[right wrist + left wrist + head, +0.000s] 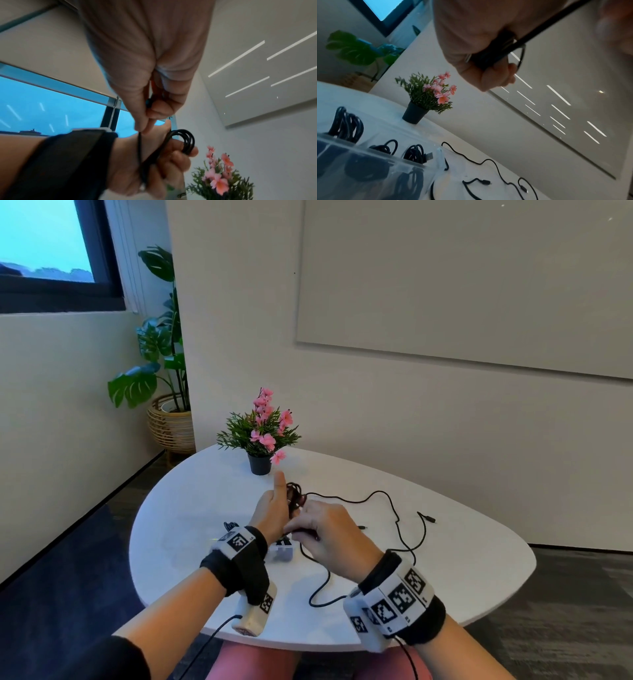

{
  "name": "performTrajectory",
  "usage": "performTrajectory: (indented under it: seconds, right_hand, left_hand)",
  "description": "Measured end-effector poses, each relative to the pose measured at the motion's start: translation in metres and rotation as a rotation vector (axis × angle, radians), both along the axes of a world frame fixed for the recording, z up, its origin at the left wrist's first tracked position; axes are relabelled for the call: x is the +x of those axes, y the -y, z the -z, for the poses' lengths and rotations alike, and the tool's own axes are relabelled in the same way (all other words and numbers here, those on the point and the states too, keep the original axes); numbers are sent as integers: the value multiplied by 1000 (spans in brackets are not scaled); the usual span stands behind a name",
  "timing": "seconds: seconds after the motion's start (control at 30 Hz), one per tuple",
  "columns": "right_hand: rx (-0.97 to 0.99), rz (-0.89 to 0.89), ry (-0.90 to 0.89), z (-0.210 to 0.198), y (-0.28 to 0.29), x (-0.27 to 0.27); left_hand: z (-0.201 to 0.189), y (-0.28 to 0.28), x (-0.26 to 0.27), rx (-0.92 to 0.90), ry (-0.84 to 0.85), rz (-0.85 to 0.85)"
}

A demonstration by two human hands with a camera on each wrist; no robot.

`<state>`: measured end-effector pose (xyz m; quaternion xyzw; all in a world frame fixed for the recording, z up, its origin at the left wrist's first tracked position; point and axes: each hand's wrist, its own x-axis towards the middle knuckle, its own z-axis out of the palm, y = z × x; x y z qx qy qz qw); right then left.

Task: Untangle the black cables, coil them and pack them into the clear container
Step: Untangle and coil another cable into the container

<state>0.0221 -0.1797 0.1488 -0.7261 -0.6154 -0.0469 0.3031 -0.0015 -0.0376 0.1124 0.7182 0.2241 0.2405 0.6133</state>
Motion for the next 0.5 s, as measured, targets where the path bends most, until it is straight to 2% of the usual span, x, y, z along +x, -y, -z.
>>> performTrajectory:
  seconds: [0.07,0.17,0.3,0.5]
  right_hand:
    - [-1,-22,41,-11,-1,10]
    - [2,9,142,-21,-2,29]
    - [74,9,160,-16,-2,39]
    - [204,58,-165,-10,-1,45]
  left_hand:
    - [3,5,-4,63,-10,132]
    - [-1,11,-11,0,-79,320]
    - [-13,9,-16,-3,-175,456]
    - [-22,9,-28,138,-179,702]
